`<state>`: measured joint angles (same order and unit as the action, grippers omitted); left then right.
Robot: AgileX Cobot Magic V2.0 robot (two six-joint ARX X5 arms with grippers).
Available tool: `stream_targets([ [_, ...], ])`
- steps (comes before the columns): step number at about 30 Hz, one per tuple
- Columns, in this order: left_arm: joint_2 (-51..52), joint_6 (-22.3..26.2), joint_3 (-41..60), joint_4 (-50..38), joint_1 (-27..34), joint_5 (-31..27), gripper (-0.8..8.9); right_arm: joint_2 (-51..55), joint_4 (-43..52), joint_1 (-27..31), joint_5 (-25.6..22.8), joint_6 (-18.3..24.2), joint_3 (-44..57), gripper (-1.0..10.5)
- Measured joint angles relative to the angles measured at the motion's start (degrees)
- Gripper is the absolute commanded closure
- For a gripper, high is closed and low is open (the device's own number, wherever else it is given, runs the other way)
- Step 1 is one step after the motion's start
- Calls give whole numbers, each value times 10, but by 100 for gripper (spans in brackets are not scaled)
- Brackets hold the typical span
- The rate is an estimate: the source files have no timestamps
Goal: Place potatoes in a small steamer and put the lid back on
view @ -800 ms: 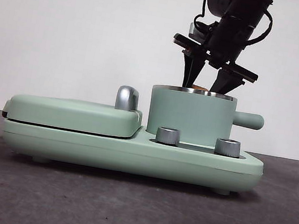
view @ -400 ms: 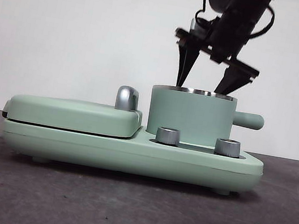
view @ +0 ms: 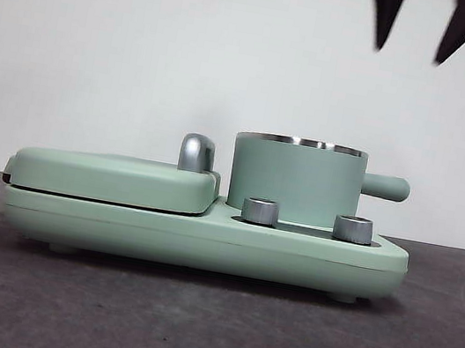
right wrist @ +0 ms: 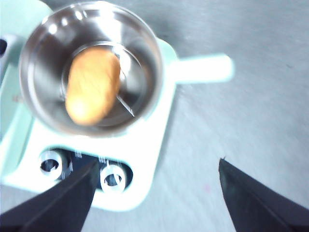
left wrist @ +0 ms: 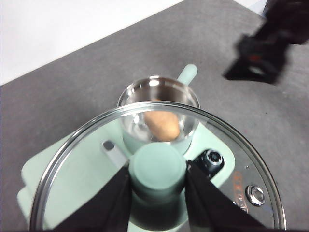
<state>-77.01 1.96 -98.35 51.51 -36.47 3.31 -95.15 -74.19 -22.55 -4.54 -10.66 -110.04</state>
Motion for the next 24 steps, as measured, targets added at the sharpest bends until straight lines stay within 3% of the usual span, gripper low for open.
stream_targets([
  [6,-47,0,26,-59,-9,0,799,139,12,-3,1,2,148,551],
  [15,-166,0,38,-201,-10,0,799,443,172,-24,150,-1,461,551],
  [20,-222,0,38,-272,-9,16,799,583,214,-46,165,-28,582,553],
  [24,-255,0,38,-315,-9,51,799,665,216,-47,165,-55,620,558],
])
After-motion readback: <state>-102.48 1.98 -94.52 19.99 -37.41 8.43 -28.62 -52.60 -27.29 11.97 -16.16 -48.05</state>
